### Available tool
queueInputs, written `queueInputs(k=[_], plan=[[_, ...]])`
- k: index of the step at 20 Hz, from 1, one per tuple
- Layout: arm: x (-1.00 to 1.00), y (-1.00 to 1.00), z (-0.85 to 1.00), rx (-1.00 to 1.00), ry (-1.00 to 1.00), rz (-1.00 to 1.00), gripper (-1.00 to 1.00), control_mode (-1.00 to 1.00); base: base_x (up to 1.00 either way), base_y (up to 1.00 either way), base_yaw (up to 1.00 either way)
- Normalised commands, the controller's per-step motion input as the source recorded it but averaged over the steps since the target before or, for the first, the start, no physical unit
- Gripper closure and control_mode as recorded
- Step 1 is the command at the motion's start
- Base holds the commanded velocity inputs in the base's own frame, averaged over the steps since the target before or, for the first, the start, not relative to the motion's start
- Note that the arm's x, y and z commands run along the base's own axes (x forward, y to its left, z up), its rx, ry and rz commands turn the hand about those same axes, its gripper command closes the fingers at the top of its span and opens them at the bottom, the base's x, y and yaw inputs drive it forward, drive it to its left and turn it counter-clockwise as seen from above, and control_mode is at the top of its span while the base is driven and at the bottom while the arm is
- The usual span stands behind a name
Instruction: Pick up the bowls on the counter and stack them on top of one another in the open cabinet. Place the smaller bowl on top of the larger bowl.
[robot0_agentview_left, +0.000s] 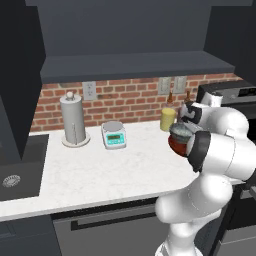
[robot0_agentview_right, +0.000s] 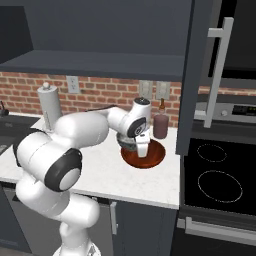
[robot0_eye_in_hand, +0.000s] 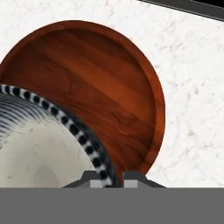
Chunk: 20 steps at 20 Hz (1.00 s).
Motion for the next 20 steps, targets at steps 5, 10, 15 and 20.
queueInputs(k=[5, 10, 15, 20], plan=[[0.23, -0.06, -0.36, -0.05, 0.0, 0.0, 1.0, -1.0, 0.0, 0.0, 0.0], [0.26, -0.18, -0.35, -0.08, -0.03, 0.0, 1.0, -1.0, 0.0, 0.0, 0.0], [0.15, -0.17, -0.12, -0.01, -0.01, 0.0, -1.0, -1.0, 0.0, 0.0, 0.0], [0.05, -0.08, 0.09, 0.0, 0.0, 0.0, -1.0, -1.0, 0.0, 0.0, 0.0]])
